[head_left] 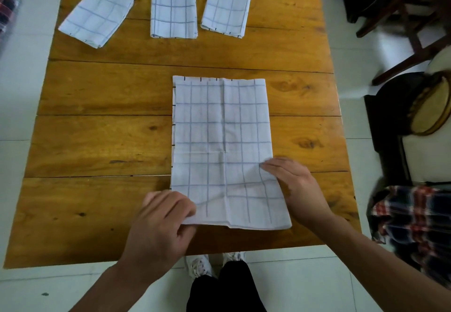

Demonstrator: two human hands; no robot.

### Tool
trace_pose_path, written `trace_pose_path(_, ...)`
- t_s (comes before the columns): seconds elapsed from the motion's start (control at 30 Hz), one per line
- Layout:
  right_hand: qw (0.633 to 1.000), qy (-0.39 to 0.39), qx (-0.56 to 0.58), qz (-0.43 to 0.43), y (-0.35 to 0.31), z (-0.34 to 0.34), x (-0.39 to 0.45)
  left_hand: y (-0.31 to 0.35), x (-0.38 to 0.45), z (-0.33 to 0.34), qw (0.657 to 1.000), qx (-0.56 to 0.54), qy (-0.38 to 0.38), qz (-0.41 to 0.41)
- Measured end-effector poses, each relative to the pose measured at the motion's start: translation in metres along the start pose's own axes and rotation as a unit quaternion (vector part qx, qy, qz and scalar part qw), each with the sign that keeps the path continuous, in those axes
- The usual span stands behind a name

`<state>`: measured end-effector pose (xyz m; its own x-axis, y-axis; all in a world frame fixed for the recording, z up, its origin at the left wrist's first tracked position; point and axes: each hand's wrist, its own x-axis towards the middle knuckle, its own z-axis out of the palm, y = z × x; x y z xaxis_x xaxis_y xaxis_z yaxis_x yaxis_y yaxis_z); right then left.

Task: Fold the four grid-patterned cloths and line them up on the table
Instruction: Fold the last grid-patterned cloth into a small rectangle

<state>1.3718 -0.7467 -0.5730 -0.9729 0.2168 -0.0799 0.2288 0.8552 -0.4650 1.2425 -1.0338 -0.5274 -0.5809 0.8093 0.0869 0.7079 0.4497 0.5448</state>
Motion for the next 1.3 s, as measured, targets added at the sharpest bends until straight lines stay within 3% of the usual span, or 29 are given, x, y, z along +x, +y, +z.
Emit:
trace_pose_path(0.43, 1.000, 0.023, -0.020, -0.005, 0.007, 0.010, 0.034, -0.012, 0.018, -0.018, 0.998, -0.055, 0.041, -0.004)
trace_pose_path(0.7, 0.999, 0.043, 0.034, -0.003, 0.011, 0.006, 0.037, -0.056, 0.016, -0.004, 0.997, -0.039, -0.037, -0.053)
trace_pose_path(0.83, 0.998, 0.060, 0.024, -0.018, 0.010, 0.002, 0.039, -0.069, 0.039, 0.008, 0.998, 0.049, -0.026, -0.028)
trace_pose_path(1.03, 0.999, 0.039, 0.017, -0.008, 0.010, -0.002, 0.040, -0.073, 0.058, 0.013, 0.999, 0.041, -0.021, 0.010)
trace_pose_path(1.2, 0.998, 0.062, -0.019, -0.005, 0.009, -0.004, 0.045, -0.075, 0.059, 0.013, 0.997, -0.001, -0.051, -0.050)
trace_pose_path(1.3, 0.998, 0.067, 0.003, 0.008, 0.011, -0.006, 0.052, -0.070, 0.068, 0.007, 0.987, -0.055, -0.054, -0.140)
